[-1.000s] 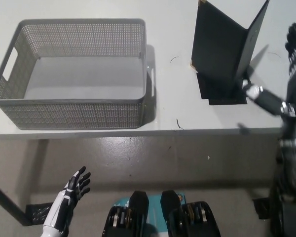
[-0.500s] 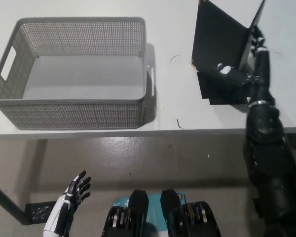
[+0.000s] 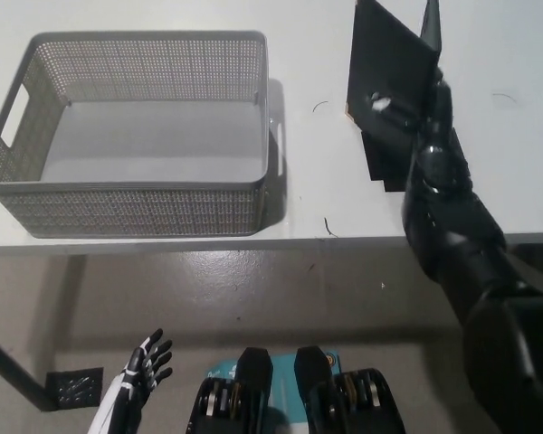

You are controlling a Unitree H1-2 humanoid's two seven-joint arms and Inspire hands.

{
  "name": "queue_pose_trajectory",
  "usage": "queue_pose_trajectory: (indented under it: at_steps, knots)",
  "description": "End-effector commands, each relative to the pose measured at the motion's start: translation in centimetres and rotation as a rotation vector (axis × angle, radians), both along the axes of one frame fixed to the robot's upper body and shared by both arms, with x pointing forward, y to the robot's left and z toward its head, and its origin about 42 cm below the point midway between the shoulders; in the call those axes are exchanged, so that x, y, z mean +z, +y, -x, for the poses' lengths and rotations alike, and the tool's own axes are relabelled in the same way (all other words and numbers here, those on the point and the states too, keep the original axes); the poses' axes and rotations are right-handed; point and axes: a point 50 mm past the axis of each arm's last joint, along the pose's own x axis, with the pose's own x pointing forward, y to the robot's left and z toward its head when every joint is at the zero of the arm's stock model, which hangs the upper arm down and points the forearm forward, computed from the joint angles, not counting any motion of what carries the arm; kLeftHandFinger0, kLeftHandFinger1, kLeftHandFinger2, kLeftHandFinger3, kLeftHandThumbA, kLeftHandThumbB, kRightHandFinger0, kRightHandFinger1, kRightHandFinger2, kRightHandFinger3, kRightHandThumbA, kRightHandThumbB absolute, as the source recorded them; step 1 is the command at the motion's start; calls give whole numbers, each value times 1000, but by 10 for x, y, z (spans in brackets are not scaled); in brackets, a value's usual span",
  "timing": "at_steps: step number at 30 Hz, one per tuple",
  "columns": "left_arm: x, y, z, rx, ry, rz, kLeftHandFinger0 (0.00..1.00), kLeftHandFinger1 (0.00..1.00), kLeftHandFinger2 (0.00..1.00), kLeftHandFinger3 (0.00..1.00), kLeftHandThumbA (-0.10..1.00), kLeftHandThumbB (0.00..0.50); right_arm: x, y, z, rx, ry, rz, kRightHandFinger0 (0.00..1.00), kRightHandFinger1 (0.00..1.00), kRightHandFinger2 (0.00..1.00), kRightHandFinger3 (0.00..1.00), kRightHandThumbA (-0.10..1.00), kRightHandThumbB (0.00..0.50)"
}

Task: A notebook is kept standing on the table on the right hand side and a container is kept on the left hand side and the robot uses its right hand to grab the notebook and places it in the container

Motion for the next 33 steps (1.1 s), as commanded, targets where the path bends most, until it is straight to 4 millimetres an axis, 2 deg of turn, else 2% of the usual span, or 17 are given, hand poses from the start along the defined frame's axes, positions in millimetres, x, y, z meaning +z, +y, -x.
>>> queue_pose_trajectory:
  at_steps: [1,2,4,5,6,7,10,14,19,21,23,24,26,30,32,33]
  knots:
    - [8,3,-2,-28,-71,1,1000,1000,1000,1000,1000,278,79,11,-13,-143,-238,-82,0,0,200,67,38,182]
    - [8,3,-2,-30,-72,-9,1000,1000,1000,1000,1000,277,86,12,-14,-142,-262,-84,0,0,239,110,-6,147]
    - [7,3,-2,-36,-71,4,1000,1000,1000,1000,1000,255,96,13,-14,-137,-307,-100,0,39,453,314,-46,89]
    - [7,3,-2,-37,-72,2,1000,1000,1000,1000,1000,252,99,14,-13,-137,-321,-96,0,17,465,382,-55,88]
    - [7,3,-2,-41,-71,0,1000,1000,1000,1000,1000,230,104,14,-12,-133,-347,-88,0,1,434,423,-69,82]
    - [7,3,-2,-42,-69,-7,1000,1000,1000,1000,1000,229,107,15,-12,-129,-367,-94,0,0,430,484,-96,79]
    - [6,3,0,-40,-63,-13,1000,1000,1000,1000,1000,233,117,17,-7,-128,-443,-69,0,3,420,491,-100,82]
    - [6,3,1,-45,-64,-9,1000,1000,1000,1000,1000,213,135,23,-1,-114,-504,-89,0,33,444,517,-100,72]
    - [4,2,0,-44,-54,-14,1000,1000,1000,1000,1000,244,172,41,15,-36,-638,-166,0,97,549,664,-100,82]
    - [3,2,-1,-47,-53,-14,1000,1000,1000,1000,1000,244,185,49,21,-18,-672,-170,0,107,561,676,-100,70]
    - [3,3,0,-58,-57,-28,1000,1000,1000,1000,1000,230,199,61,27,-4,-696,-154,0,113,558,681,-100,84]
    - [3,2,-1,-60,-55,-37,1000,1000,1000,1000,1000,239,207,71,29,0,-700,-136,0,69,477,625,-100,88]
    - [3,2,-2,-67,-52,-41,1000,1000,1000,1000,1000,241,215,86,33,31,-704,-162,0,35,438,614,-100,81]
    - [4,2,-5,-78,-59,-52,1000,1000,1000,1000,1000,234,217,113,36,78,-702,-147,0,37,466,627,-100,94]
    - [4,3,-6,-79,-57,-54,1000,1000,1000,1000,1000,223,214,129,36,91,-683,-115,0,0,374,506,-100,109]
    - [5,2,-6,-78,-54,-57,1000,1000,1000,1000,1000,230,210,141,37,106,-661,-85,0,0,363,477,-100,112]
